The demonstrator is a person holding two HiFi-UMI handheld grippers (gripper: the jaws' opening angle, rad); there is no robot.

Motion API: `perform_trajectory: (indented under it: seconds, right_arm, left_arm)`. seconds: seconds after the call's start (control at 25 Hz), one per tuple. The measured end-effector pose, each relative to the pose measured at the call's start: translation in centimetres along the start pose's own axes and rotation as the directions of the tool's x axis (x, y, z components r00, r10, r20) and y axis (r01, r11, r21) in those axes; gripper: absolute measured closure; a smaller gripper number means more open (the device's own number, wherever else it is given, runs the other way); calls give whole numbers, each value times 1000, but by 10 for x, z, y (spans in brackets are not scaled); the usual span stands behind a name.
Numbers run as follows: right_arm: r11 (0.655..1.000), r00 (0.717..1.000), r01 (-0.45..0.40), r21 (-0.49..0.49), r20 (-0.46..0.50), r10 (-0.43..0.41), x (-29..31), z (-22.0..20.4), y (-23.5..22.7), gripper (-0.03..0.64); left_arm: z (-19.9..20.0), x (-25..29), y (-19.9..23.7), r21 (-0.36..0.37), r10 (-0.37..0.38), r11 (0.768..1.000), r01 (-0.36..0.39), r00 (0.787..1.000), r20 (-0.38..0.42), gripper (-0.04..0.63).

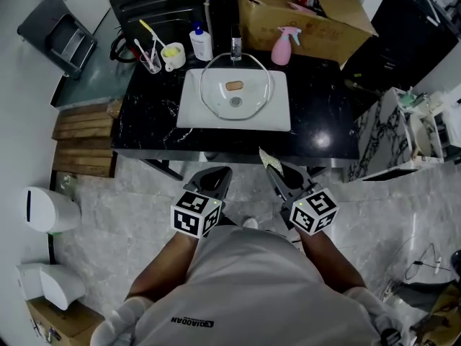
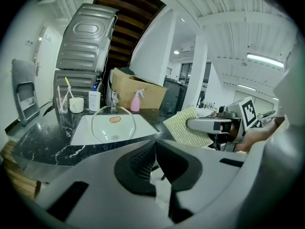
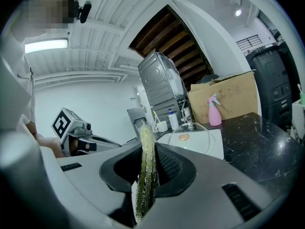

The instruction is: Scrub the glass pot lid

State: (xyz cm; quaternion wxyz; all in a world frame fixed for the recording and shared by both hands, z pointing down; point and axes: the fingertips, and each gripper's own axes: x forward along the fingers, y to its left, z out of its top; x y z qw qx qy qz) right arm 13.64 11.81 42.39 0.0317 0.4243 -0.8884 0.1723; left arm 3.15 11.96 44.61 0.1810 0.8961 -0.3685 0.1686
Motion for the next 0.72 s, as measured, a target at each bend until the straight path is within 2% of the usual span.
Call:
perform_trajectory:
  seconds: [0.72]
  right_arm:
    - [1000, 1000, -7, -19, 10, 8, -9, 0, 11, 529]
  left_arm:
    - [3, -13, 0, 4, 29, 1000, -29, 999, 25, 580]
